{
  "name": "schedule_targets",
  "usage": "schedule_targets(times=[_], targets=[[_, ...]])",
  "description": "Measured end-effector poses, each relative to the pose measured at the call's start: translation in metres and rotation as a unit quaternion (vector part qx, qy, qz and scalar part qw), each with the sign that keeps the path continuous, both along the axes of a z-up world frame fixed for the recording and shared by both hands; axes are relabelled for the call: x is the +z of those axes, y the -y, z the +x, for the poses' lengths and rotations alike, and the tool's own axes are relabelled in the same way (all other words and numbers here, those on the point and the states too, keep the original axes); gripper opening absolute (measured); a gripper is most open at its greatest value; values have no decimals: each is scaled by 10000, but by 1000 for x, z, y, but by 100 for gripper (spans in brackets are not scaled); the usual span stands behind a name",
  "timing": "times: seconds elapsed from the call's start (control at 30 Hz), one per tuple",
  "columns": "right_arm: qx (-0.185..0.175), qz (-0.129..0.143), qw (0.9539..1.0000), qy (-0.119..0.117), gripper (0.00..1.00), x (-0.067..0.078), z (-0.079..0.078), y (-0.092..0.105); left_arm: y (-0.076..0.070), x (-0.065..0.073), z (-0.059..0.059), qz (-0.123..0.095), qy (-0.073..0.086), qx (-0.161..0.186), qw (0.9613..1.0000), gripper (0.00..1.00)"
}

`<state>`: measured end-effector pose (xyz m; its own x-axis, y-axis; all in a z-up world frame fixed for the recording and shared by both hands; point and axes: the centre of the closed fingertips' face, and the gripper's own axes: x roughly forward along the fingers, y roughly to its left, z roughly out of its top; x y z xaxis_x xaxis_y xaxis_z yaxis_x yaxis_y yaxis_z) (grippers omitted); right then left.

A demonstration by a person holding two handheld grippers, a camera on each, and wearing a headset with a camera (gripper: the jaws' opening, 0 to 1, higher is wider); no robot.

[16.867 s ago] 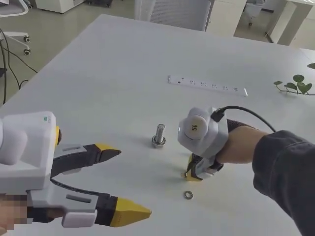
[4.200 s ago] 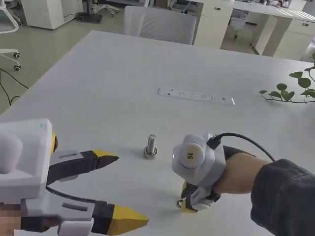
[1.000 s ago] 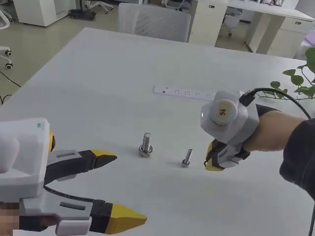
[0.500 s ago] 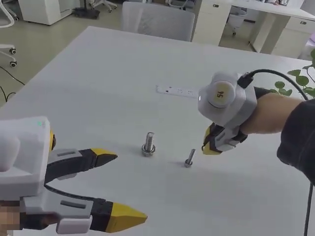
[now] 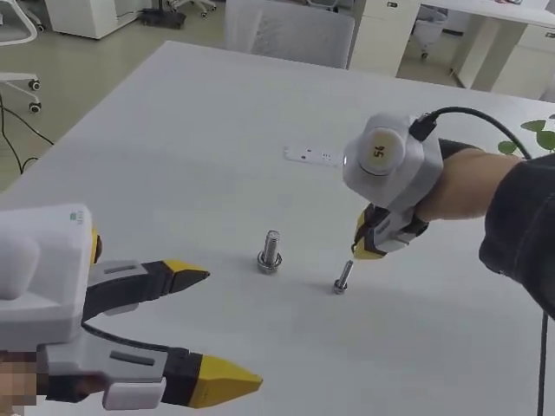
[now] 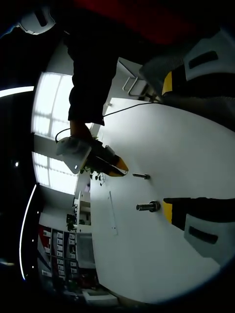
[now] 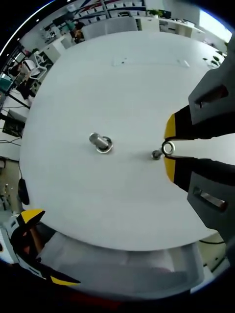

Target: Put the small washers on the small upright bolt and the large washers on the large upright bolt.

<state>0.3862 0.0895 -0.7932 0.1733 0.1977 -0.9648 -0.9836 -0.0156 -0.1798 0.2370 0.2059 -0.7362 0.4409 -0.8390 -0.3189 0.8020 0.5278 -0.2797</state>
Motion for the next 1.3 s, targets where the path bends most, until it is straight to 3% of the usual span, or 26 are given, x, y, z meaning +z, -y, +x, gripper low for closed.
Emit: schedule_targets(times=[0.67,1.3], targets=[[35,-69,9998,-193,14,-21,8,-1,-2,-4,4,21,-68,45,10000,84],[42,-95,9994,-339,14,-33,2,-1,-2,-9,4,46,-141,58,9999,84]])
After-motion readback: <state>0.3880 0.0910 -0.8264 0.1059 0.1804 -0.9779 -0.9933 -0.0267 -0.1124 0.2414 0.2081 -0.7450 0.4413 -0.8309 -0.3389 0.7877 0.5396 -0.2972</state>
